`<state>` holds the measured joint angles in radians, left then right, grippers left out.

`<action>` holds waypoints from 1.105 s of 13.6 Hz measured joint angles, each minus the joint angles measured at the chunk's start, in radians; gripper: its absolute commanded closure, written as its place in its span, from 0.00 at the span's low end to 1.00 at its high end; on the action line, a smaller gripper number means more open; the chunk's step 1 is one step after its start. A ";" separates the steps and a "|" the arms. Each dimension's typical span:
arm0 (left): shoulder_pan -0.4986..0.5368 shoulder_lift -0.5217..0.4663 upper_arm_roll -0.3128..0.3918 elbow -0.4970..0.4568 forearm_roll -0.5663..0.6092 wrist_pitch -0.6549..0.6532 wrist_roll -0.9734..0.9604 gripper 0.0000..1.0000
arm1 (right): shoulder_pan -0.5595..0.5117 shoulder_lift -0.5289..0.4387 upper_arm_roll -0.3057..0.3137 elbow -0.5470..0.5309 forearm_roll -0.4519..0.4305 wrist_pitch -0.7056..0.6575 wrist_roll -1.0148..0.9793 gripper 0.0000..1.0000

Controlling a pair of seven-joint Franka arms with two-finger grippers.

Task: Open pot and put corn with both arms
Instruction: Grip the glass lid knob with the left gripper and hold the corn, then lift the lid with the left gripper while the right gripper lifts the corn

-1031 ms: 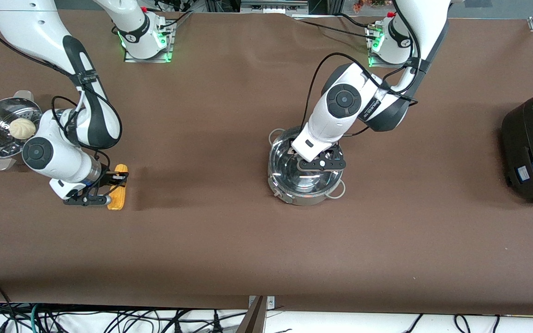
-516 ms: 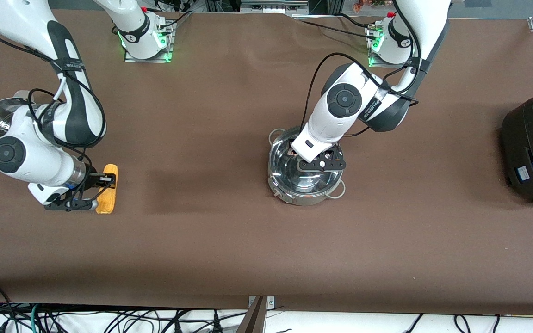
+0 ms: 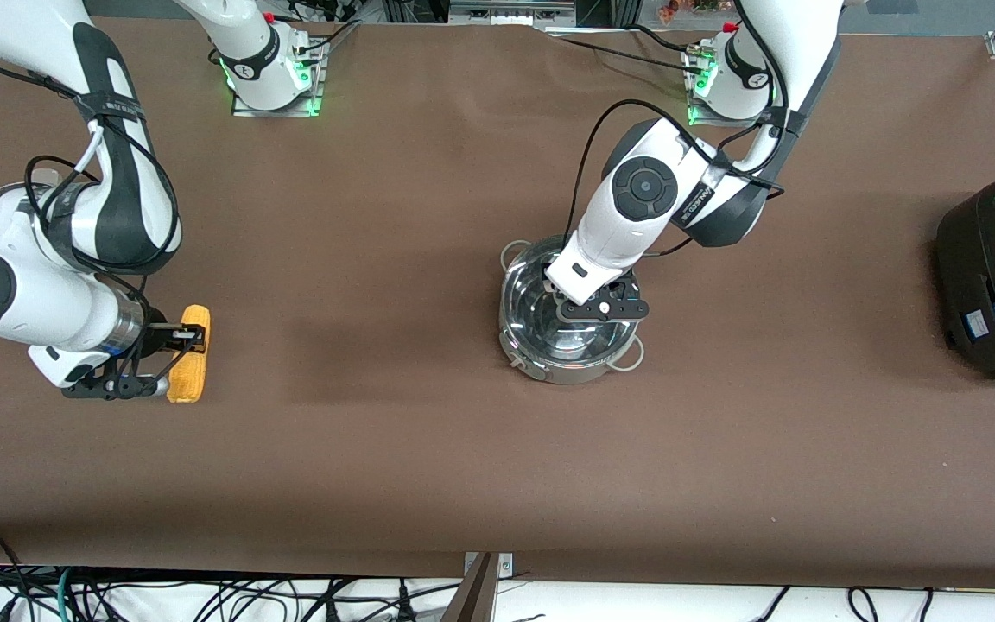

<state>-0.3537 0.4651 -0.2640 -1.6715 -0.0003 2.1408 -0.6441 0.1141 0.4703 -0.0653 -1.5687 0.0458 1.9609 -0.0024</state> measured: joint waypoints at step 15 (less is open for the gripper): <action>0.124 -0.187 0.022 0.022 -0.004 -0.294 0.124 1.00 | 0.168 0.011 0.024 0.125 0.012 -0.073 0.257 1.00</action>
<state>-0.2300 0.2778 -0.2417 -1.6499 -0.0040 1.8468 -0.5200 0.2822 0.4808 -0.0411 -1.4434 0.0575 1.8882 0.2546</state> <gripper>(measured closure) 0.489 0.740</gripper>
